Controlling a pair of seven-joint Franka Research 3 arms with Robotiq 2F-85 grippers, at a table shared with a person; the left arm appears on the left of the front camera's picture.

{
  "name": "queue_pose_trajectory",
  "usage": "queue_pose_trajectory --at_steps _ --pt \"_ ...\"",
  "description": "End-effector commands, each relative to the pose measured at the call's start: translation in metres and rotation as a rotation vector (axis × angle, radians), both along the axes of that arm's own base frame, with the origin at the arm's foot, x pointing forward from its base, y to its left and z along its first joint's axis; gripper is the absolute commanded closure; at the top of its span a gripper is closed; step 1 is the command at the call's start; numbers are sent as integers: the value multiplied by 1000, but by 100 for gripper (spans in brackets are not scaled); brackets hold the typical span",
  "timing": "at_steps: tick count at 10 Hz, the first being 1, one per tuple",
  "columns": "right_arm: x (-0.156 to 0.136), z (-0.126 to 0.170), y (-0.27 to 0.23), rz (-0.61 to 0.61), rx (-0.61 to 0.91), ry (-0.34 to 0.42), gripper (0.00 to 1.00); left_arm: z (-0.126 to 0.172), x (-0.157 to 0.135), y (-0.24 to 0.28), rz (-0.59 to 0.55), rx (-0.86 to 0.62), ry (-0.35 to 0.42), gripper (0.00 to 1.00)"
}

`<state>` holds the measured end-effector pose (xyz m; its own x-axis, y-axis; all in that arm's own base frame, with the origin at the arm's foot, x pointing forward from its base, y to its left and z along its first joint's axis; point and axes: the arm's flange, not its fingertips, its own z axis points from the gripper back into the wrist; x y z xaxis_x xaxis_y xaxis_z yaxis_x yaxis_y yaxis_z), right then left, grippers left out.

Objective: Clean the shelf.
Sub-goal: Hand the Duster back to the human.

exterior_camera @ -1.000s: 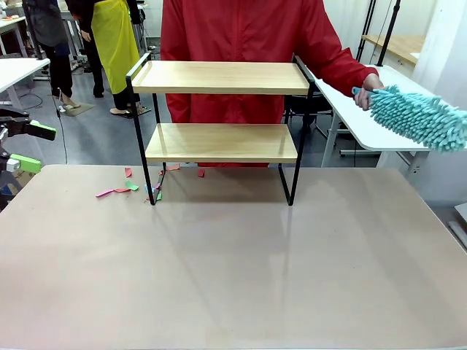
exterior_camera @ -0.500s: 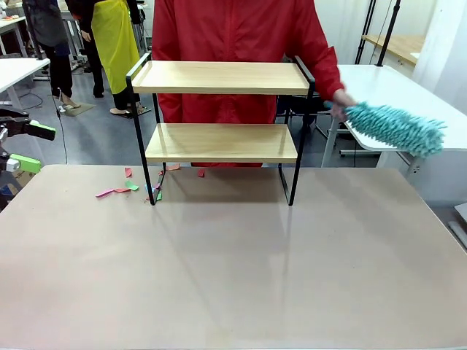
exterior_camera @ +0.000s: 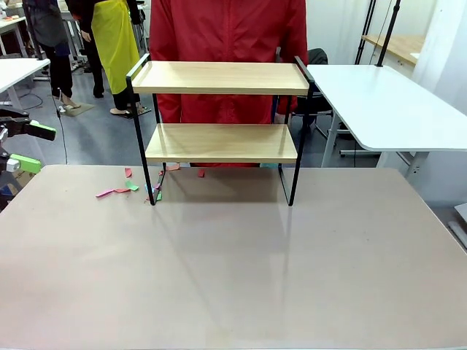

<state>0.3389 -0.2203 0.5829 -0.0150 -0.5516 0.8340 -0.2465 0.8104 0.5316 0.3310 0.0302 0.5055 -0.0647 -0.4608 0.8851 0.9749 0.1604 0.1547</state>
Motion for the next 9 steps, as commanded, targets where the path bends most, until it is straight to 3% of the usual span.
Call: queue_pose_trajectory --at_steps 1,9 --pt "0 0 3 8 1 -8 0 1 1 -1 -6 -27 -26 0" --pt "0 0 3 8 1 -8 0 1 1 -1 -6 -27 -26 0"
